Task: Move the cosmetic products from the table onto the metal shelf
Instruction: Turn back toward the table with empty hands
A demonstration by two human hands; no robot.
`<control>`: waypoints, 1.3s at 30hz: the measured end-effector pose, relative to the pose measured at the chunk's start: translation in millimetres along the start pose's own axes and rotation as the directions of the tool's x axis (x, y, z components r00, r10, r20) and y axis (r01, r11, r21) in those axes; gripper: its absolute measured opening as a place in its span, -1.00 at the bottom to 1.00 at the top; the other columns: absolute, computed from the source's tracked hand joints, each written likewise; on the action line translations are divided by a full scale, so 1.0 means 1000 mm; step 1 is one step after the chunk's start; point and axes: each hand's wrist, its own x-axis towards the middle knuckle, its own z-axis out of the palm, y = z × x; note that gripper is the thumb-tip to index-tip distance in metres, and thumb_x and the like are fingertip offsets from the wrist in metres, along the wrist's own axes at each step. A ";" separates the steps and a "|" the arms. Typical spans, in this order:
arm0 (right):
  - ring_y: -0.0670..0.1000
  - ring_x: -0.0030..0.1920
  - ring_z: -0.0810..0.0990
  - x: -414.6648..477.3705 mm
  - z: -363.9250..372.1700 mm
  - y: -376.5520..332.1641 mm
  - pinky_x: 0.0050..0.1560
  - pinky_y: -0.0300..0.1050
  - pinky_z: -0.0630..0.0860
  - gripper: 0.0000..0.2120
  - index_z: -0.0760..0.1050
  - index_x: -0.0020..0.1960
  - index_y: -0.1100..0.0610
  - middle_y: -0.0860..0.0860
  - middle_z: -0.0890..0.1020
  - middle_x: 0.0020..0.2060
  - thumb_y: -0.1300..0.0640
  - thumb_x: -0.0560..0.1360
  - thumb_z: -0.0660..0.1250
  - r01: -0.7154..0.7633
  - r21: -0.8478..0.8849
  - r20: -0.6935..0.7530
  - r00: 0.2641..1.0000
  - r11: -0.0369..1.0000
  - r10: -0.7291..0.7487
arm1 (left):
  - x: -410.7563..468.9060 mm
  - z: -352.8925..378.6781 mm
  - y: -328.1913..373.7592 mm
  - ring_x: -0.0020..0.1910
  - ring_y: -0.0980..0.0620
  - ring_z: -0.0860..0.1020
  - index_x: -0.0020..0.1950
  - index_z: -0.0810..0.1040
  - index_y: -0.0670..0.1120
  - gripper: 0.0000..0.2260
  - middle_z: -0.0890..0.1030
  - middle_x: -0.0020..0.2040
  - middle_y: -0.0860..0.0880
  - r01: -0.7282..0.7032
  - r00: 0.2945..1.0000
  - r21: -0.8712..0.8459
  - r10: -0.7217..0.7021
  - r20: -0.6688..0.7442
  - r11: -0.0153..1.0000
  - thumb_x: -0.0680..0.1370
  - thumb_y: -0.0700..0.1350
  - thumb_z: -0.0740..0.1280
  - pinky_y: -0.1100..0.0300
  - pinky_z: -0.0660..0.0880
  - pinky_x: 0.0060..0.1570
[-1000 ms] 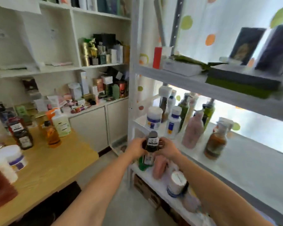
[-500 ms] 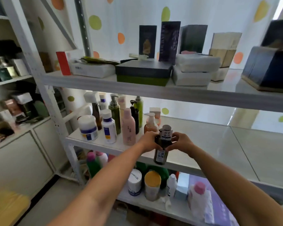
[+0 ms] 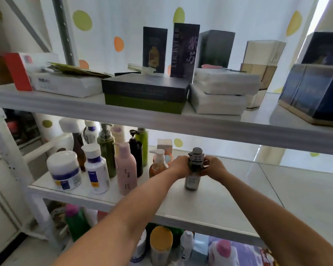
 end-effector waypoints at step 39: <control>0.18 0.30 0.41 0.017 0.002 -0.030 0.24 -0.05 0.37 -0.38 0.14 0.48 0.19 0.20 0.38 0.34 0.25 0.49 0.33 -0.091 -0.402 0.075 0.988 0.911 0.131 | 0.074 0.027 0.002 0.52 -0.22 0.08 0.55 -0.07 -0.26 -0.09 0.01 0.54 -0.28 0.109 0.975 0.095 -0.125 0.183 0.989 0.43 -0.02 0.43 -0.02 0.15 0.48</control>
